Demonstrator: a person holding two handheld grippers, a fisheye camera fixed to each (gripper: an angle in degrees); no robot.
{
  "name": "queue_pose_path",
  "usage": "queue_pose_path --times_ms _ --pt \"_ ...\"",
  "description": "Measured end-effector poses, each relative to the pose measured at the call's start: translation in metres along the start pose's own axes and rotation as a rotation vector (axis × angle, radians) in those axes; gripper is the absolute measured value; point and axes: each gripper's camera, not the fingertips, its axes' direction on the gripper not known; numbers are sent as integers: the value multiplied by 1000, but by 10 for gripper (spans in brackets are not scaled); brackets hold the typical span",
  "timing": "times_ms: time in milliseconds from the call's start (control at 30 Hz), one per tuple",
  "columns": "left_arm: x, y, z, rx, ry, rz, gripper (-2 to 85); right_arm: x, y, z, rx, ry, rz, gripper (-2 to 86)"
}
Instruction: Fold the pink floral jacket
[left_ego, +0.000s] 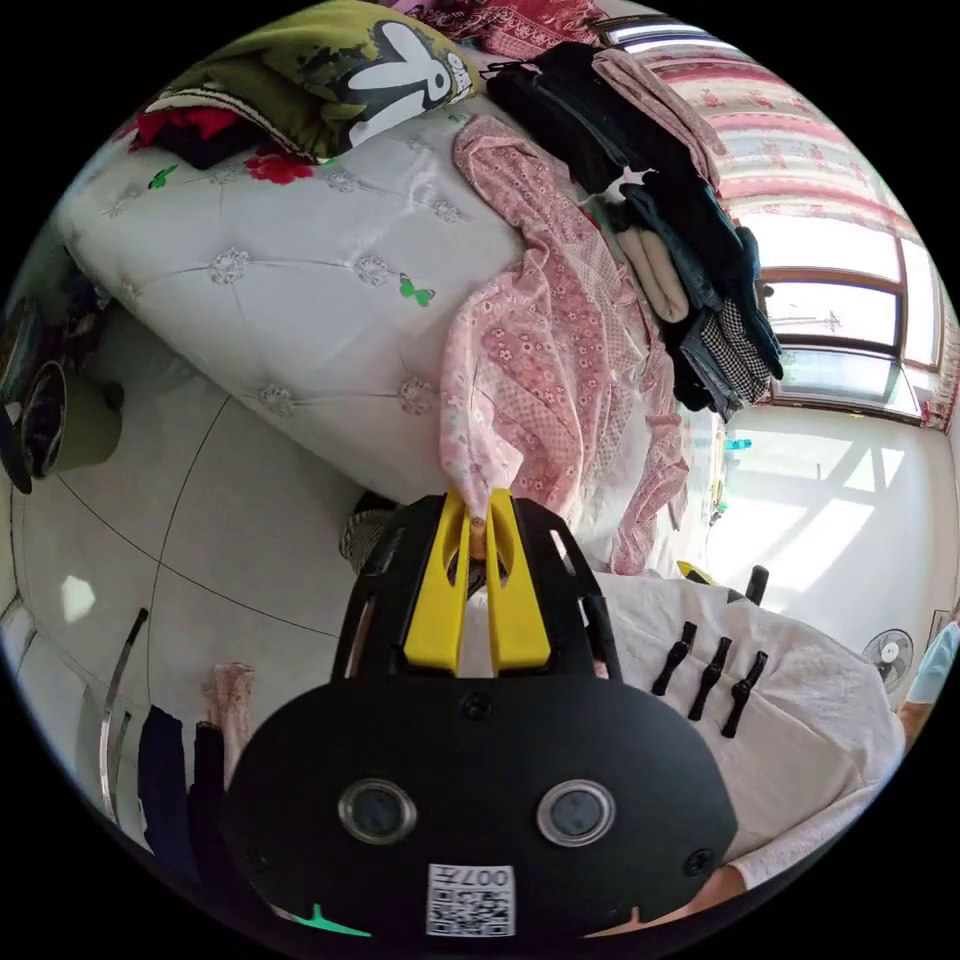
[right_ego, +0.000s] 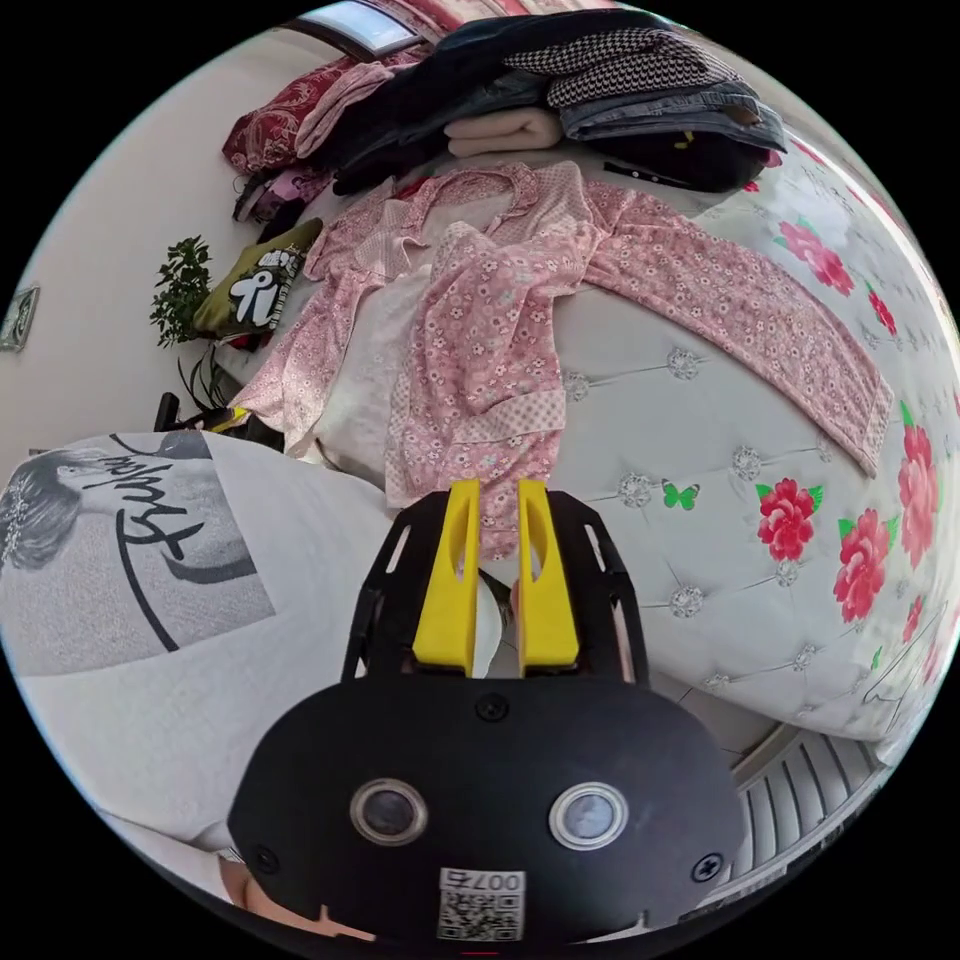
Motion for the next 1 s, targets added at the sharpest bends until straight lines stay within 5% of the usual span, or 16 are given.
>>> queue_pose_path --times_ms 267,633,767,967,1000 --pt "-29 -4 4 126 -72 -97 8 -12 -12 4 201 103 206 44" --pt "35 -2 23 372 -307 18 16 32 -59 -18 398 280 455 57" --pt "70 17 57 351 -317 40 5 50 -98 -17 383 366 414 55" --pt "139 14 185 143 -186 158 44 33 -173 48 158 623 89 44" --pt "148 11 211 101 -153 168 48 15 -170 51 250 643 -54 34"
